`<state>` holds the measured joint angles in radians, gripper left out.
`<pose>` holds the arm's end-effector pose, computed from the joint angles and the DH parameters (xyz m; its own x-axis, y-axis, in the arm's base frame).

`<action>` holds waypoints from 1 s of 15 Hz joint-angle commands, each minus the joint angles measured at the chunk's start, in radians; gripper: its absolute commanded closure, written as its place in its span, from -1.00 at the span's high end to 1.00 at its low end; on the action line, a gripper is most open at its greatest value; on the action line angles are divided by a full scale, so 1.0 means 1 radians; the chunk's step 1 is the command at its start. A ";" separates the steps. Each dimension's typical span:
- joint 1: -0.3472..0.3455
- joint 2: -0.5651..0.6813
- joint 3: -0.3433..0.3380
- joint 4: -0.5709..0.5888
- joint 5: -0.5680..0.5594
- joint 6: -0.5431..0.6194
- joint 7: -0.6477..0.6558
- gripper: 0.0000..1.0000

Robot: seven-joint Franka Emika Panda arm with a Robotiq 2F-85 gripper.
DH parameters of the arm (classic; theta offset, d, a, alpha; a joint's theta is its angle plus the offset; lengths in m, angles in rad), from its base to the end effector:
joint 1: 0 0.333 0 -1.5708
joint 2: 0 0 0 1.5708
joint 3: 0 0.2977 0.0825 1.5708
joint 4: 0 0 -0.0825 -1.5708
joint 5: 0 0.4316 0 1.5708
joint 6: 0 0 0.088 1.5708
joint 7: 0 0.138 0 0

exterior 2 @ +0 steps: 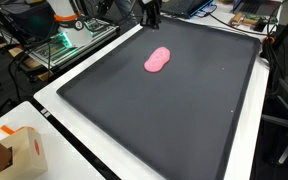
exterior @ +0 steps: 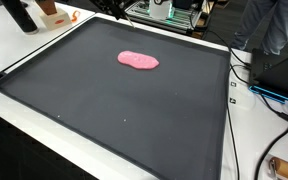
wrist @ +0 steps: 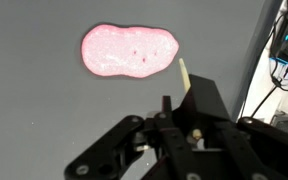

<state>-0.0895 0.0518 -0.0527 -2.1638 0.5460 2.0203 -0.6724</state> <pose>0.5601 -0.0351 0.2900 0.9732 0.2203 0.0663 0.2250 -0.8509 -0.4748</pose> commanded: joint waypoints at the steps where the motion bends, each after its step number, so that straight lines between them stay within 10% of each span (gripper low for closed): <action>1: 0.030 -0.078 0.020 -0.056 -0.081 0.038 0.076 -0.88; 15: 0.131 -0.190 0.093 -0.110 -0.349 0.077 0.281 -0.88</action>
<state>0.0244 -0.0951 0.0302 -2.2314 0.2621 2.0654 -0.4375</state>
